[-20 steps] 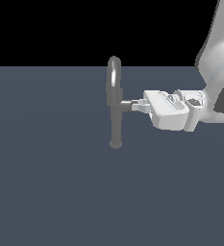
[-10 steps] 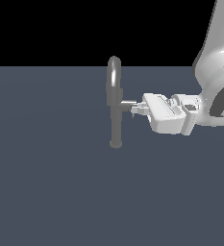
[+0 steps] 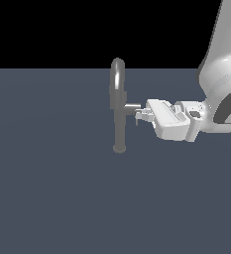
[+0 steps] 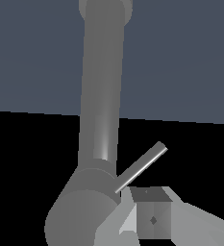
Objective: Turn on the faucet by rotating a designated handle.
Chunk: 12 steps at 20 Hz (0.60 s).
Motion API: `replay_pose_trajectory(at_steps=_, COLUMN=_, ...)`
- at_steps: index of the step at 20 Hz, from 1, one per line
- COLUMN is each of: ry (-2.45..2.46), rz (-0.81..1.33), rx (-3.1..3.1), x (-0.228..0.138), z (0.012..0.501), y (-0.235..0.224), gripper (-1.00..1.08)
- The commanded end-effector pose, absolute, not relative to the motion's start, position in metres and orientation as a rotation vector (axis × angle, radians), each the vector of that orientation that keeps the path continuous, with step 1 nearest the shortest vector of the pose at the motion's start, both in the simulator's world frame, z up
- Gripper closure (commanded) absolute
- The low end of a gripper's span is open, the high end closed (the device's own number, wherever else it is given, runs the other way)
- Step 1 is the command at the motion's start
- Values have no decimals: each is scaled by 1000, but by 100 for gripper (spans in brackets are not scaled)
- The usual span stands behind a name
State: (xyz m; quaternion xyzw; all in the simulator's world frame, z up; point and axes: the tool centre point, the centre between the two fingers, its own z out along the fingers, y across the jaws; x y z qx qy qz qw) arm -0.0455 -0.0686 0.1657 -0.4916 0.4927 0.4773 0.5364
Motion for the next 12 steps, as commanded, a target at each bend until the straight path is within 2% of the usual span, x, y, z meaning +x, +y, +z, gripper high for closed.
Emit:
replay_pose_trajectory(at_steps=1, ry=1243, rz=1133, rx=-1145, x=-36, z=123, y=-67, gripper=108)
replay_pose_trajectory(at_steps=3, ry=1248, rz=1136, rx=-1143, x=-35, z=118, y=-68, gripper=108)
replay_pose_trajectory(at_steps=4, ry=1173, rz=1143, rx=-1166, x=-45, z=162, y=-72, gripper=108)
replay_pose_trajectory(at_steps=12, ry=1213, rz=1140, rx=-1153, x=-25, z=136, y=-70, gripper=108)
